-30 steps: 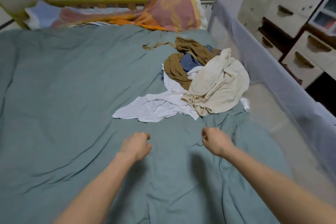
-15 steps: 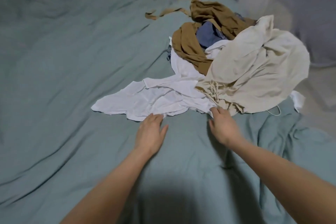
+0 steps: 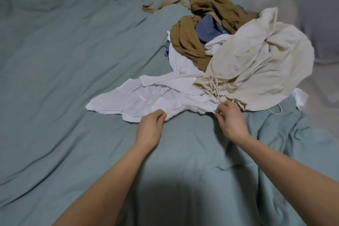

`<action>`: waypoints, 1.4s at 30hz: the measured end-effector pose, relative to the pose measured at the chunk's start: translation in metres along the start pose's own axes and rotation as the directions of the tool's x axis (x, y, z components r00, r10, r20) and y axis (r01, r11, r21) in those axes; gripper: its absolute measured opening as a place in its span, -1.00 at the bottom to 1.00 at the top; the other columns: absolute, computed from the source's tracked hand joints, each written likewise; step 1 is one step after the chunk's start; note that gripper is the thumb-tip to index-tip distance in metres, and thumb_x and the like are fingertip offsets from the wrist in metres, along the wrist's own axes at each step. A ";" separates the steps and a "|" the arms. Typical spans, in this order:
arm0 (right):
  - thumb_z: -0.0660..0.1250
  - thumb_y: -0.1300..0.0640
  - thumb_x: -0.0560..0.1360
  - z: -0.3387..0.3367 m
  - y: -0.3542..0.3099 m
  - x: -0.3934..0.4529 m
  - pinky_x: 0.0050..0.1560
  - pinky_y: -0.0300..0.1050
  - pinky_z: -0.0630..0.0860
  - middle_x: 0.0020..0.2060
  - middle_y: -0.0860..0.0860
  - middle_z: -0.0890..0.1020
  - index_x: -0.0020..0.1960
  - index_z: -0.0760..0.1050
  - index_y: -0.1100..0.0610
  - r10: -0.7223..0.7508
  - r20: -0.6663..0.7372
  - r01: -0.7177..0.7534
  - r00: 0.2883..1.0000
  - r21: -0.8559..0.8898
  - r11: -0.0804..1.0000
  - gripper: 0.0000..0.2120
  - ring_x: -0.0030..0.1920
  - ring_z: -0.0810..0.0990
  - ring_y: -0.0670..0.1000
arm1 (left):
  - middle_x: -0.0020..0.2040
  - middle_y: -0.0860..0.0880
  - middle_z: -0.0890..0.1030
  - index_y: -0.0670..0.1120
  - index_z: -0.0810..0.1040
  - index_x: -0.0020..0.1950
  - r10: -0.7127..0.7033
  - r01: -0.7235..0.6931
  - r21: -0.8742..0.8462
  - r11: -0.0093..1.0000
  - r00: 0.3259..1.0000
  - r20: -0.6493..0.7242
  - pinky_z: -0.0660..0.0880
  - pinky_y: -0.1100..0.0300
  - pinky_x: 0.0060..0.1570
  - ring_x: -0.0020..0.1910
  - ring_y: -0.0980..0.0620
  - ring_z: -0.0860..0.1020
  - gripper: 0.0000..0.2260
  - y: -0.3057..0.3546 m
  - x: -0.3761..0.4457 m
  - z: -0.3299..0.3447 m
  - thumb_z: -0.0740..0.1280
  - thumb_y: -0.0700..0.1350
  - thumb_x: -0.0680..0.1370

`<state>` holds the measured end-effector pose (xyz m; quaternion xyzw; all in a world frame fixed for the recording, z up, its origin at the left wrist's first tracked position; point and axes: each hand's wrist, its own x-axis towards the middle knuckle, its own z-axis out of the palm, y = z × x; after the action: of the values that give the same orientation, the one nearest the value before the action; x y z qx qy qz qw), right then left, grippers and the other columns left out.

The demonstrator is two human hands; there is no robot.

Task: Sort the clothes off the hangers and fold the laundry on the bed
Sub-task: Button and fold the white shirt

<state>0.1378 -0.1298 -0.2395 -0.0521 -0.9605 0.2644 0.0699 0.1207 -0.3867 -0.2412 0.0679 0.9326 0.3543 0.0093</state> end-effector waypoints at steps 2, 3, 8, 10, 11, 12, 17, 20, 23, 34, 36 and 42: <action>0.34 0.30 0.48 -0.024 -0.011 -0.012 -0.15 -0.18 0.25 -0.16 0.04 0.50 -0.19 0.51 0.20 -0.014 -0.061 0.022 0.998 0.135 0.991 -0.92 -0.13 0.41 0.01 | -0.29 -0.01 0.55 -0.08 0.45 -0.19 0.025 -0.026 -0.067 0.997 1.000 -0.010 0.38 0.04 -0.19 -0.27 -0.09 0.47 -0.79 0.013 -0.028 -0.014 0.20 -0.08 0.63; 0.35 0.31 0.48 -0.037 -0.018 -0.018 -0.18 -0.21 0.26 -0.19 0.04 0.51 -0.19 0.51 0.20 -0.012 -0.071 0.025 0.997 0.188 0.982 -0.92 -0.17 0.43 0.01 | -0.31 0.02 0.51 -0.04 0.41 -0.20 0.035 -0.035 -0.077 0.996 0.999 0.006 0.37 0.08 -0.19 -0.28 -0.06 0.44 -0.80 0.021 -0.044 -0.022 0.20 -0.11 0.64; 0.33 0.33 0.50 -0.100 -0.054 -0.051 -0.07 -0.20 0.45 -0.17 0.09 0.60 -0.10 0.55 0.22 0.003 -0.059 0.015 0.998 0.308 0.951 -0.95 -0.16 0.54 0.09 | -0.30 -0.08 0.45 -0.15 0.36 -0.19 -0.086 0.080 -0.193 0.978 0.996 -0.026 0.31 0.22 -0.24 -0.30 0.01 0.30 -0.79 0.058 -0.092 -0.069 0.16 -0.17 0.65; 0.31 0.29 0.52 -0.126 -0.070 -0.066 -0.01 0.06 0.51 -0.17 0.16 0.63 -0.19 0.49 0.14 0.048 -0.027 -0.036 0.998 0.353 0.935 -0.87 -0.10 0.57 0.19 | -0.31 -0.08 0.40 -0.17 0.32 -0.21 -0.111 0.087 -0.234 0.968 0.990 -0.089 0.29 0.17 -0.25 -0.30 0.07 0.25 -0.77 0.082 -0.103 -0.097 0.15 -0.19 0.65; 0.30 0.25 0.54 -0.140 -0.078 -0.073 0.00 0.11 0.51 -0.15 0.18 0.63 -0.23 0.43 0.09 0.068 -0.013 -0.058 0.998 0.376 0.925 -0.81 -0.06 0.58 0.21 | -0.32 -0.06 0.37 -0.16 0.31 -0.22 -0.103 0.074 -0.246 0.967 0.989 -0.108 0.28 0.19 -0.26 -0.30 0.09 0.24 -0.76 0.096 -0.109 -0.112 0.15 -0.20 0.65; 0.28 0.20 0.56 -0.155 -0.085 -0.080 0.01 0.12 0.51 -0.13 0.18 0.64 -0.25 0.37 0.06 0.083 -0.002 -0.075 0.997 0.386 0.919 -0.77 -0.04 0.59 0.21 | -0.32 -0.05 0.36 -0.16 0.31 -0.22 -0.086 0.055 -0.244 0.968 0.989 -0.116 0.27 0.23 -0.27 -0.30 0.09 0.24 -0.76 0.108 -0.116 -0.128 0.15 -0.19 0.65; 0.21 0.17 0.60 -0.245 -0.128 -0.105 0.04 -0.04 0.43 -0.01 0.06 0.57 -0.07 0.43 0.15 -0.019 0.006 0.016 1.000 0.339 0.941 -0.91 0.04 0.55 0.09 | -0.37 0.07 0.40 0.03 0.36 -0.23 0.089 -0.107 -0.113 0.988 0.983 -0.161 0.33 0.16 -0.27 -0.34 0.04 0.34 -0.77 0.167 -0.140 -0.215 0.18 -0.12 0.64; 0.19 0.20 0.61 -0.287 -0.161 -0.115 -0.15 -0.19 0.29 -0.09 0.05 0.53 -0.10 0.39 0.21 -0.020 -0.084 0.048 0.996 0.345 0.937 -0.87 -0.04 0.50 0.07 | -0.38 0.05 0.39 0.01 0.39 -0.22 0.138 -0.173 -0.131 0.976 0.960 -0.242 0.34 0.10 -0.27 -0.37 0.10 0.31 -0.79 0.209 -0.146 -0.259 0.17 -0.09 0.62; 0.13 0.17 0.62 -0.326 -0.201 -0.125 -0.29 -0.29 0.29 -0.22 0.04 0.47 -0.07 0.35 0.24 -0.003 -0.141 0.053 0.990 0.348 0.936 -0.85 -0.20 0.42 0.04 | -0.35 -0.02 0.39 -0.01 0.39 -0.22 0.188 -0.263 -0.175 0.949 0.915 -0.356 0.29 0.13 -0.31 -0.37 0.08 0.29 -0.81 0.246 -0.155 -0.306 0.15 -0.06 0.58; 0.14 0.20 0.59 -0.405 -0.395 -0.225 -0.35 -0.20 0.27 -0.43 -0.07 0.40 -0.17 0.30 0.18 -0.260 -0.182 0.316 0.948 0.456 0.832 -0.84 -0.39 0.31 -0.09 | -0.35 -0.03 0.46 -0.05 0.46 -0.23 0.287 -0.407 -0.117 0.906 0.792 -0.539 0.37 0.08 -0.25 -0.32 0.01 0.39 -0.79 0.234 -0.226 -0.493 0.20 0.00 0.56; 0.17 0.22 0.59 -0.409 -0.436 -0.247 -0.45 -0.28 0.25 -0.54 -0.13 0.40 -0.17 0.33 0.19 -0.281 -0.141 0.311 0.949 0.558 0.770 -0.84 -0.49 0.31 -0.14 | -0.28 0.02 0.55 0.01 0.52 -0.20 0.261 -0.354 -0.162 0.921 0.870 -0.419 0.40 0.10 -0.17 -0.26 0.07 0.46 -0.80 0.215 -0.246 -0.516 0.20 0.07 0.52; 0.19 0.21 0.60 -0.385 -0.504 -0.296 -0.56 -0.33 0.22 -0.57 -0.16 0.37 -0.18 0.38 0.13 -0.364 0.121 0.196 0.923 0.669 0.717 -0.82 -0.57 0.29 -0.17 | 0.09 0.14 0.63 -0.03 0.57 0.18 0.403 -0.316 -0.359 0.878 0.893 0.201 0.46 0.33 0.07 0.06 0.21 0.57 -0.69 0.203 -0.332 -0.496 0.36 0.09 0.51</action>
<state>0.4597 -0.4086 0.3165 0.1551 -0.8077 0.5688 0.0046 0.4413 -0.6080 0.2542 0.2867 0.8241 0.4818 0.0804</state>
